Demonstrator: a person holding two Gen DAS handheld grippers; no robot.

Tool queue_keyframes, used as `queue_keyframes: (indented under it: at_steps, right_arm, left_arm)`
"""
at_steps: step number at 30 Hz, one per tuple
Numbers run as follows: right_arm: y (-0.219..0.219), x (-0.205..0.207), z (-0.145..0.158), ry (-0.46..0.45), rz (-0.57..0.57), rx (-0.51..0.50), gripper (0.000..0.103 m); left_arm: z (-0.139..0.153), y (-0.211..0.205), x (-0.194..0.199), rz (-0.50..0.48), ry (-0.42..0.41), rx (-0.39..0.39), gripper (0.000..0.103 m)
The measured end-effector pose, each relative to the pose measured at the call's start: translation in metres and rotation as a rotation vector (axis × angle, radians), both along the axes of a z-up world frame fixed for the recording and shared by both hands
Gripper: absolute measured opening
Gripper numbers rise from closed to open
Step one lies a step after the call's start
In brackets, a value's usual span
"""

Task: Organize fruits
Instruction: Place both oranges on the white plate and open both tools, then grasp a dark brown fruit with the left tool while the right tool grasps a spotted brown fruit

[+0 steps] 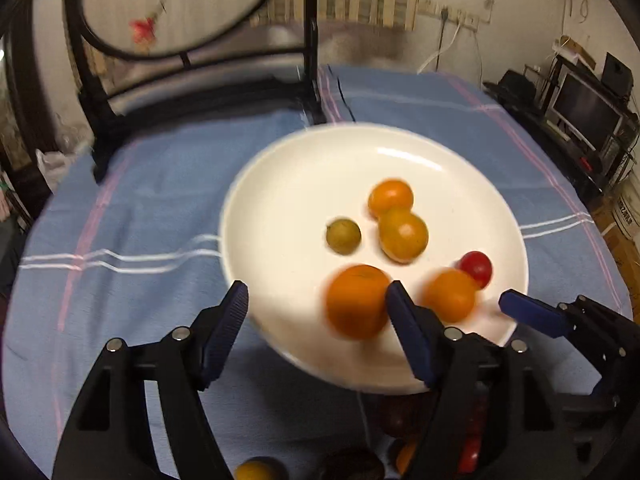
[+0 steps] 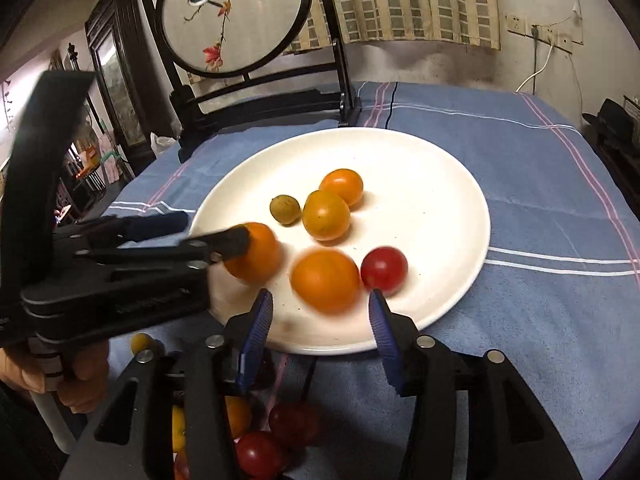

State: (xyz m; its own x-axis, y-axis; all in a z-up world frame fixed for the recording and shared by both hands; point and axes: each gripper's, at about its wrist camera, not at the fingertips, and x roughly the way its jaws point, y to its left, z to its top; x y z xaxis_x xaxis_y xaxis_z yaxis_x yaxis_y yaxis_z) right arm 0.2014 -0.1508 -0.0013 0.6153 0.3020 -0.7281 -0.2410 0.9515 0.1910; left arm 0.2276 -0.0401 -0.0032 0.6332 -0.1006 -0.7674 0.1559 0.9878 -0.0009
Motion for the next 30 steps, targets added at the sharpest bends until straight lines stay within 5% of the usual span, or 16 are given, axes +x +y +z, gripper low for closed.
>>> queue_keyframes:
  at_steps: [9,13,22,30]
  right_arm:
    - [-0.002,-0.019,0.014,-0.01,0.009,-0.013,0.06]
    - [-0.009,-0.044,0.025,-0.032,-0.004,-0.026,0.071]
    - [-0.037,-0.112,0.018,-0.03,-0.026,-0.045,0.077]
    - [-0.058,-0.144,-0.001,0.039,-0.069,0.042,0.082]
  left_arm:
    - [0.026,0.025,-0.074,-0.008,-0.098,0.033,0.086]
    - [0.019,0.04,-0.107,0.009,-0.075,0.026,0.087]
    - [-0.006,0.054,-0.152,0.022,0.0,0.013,0.087]
    - [-0.018,0.044,-0.18,-0.041,0.028,0.017,0.087]
